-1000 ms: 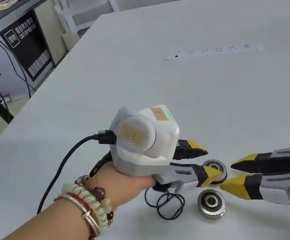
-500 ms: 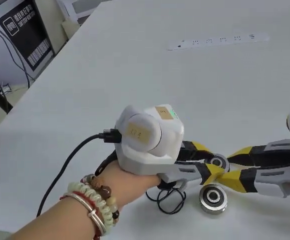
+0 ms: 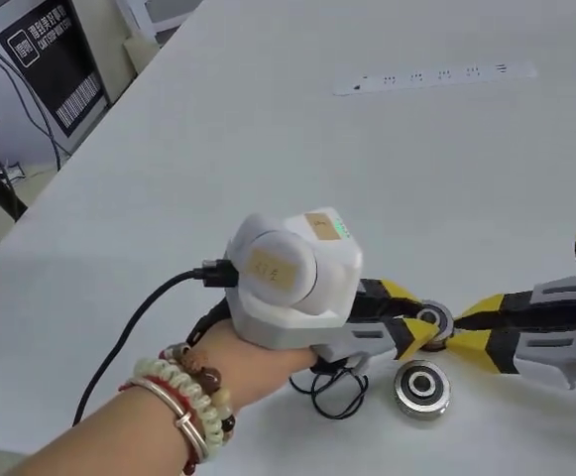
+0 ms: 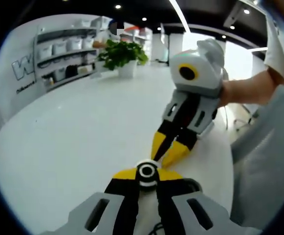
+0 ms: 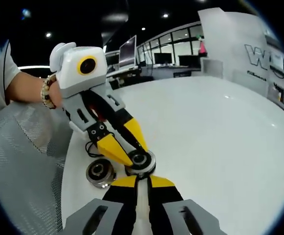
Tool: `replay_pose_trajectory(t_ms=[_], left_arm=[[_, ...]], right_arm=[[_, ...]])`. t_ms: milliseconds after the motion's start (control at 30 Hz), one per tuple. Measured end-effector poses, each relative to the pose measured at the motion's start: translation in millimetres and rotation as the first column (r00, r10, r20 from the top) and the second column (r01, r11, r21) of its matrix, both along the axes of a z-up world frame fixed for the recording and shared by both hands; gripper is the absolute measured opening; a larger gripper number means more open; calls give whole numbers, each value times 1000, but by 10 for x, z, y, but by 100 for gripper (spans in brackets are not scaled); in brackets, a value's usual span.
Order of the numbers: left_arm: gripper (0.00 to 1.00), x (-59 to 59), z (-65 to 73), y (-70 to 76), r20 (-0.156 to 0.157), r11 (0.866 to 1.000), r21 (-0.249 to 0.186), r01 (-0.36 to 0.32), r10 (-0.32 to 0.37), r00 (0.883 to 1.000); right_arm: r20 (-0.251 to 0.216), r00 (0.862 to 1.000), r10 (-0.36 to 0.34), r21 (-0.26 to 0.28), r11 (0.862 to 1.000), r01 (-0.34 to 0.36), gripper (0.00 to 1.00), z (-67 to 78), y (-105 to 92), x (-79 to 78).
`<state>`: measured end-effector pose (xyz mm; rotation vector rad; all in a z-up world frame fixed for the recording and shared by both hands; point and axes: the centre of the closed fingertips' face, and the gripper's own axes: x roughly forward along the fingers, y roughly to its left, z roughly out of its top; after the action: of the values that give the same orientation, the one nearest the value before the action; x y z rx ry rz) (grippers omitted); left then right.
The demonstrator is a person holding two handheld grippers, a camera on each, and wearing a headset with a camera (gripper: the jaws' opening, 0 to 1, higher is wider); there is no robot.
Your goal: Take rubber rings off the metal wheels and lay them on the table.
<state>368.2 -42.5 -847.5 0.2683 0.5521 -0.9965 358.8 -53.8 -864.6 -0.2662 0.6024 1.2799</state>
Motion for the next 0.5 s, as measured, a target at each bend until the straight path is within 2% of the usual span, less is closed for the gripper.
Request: replay_pose_trajectory(t_ms=[33,133,233,300,367,433,467,500], left_arm=[[14,-4,0,-2,-1,1000,0,1,-1,1000],[14,-9,-4,-4,-1,1000,0,-8,8,1000],[14,-12,-5,-4,-1,1000,1,-7,7,1000],[14,-15,-6,-4,2,1000,1,-6,6,1000],[14,-17,-8,-6,7,1000,2,-4,4,1000],[14,-18,-8,-8,11,1000,3,-1,1,1000],[14,-22,-8,-8,14,1000,4,4,-4,1000],[14,-19,-12,-12,20,1000,8,12,-12,1000]], right_arm=[[6,1000,-7,-1,1000,7,2,-2,-5,11],[1,1000,-13,2,1000,13,1,-6,3,14],[5,999,-46,5,999,46,0,-10,-1,22],[-9,997,-79,20,997,79,0,-15,-6,29],[-87,986,-142,61,987,148,0,-17,-13,41],[-184,962,-201,98,970,221,0,-17,-21,46],[-259,936,-237,107,956,272,0,-19,-31,46],[-280,928,-247,108,952,286,0,-15,-36,54]])
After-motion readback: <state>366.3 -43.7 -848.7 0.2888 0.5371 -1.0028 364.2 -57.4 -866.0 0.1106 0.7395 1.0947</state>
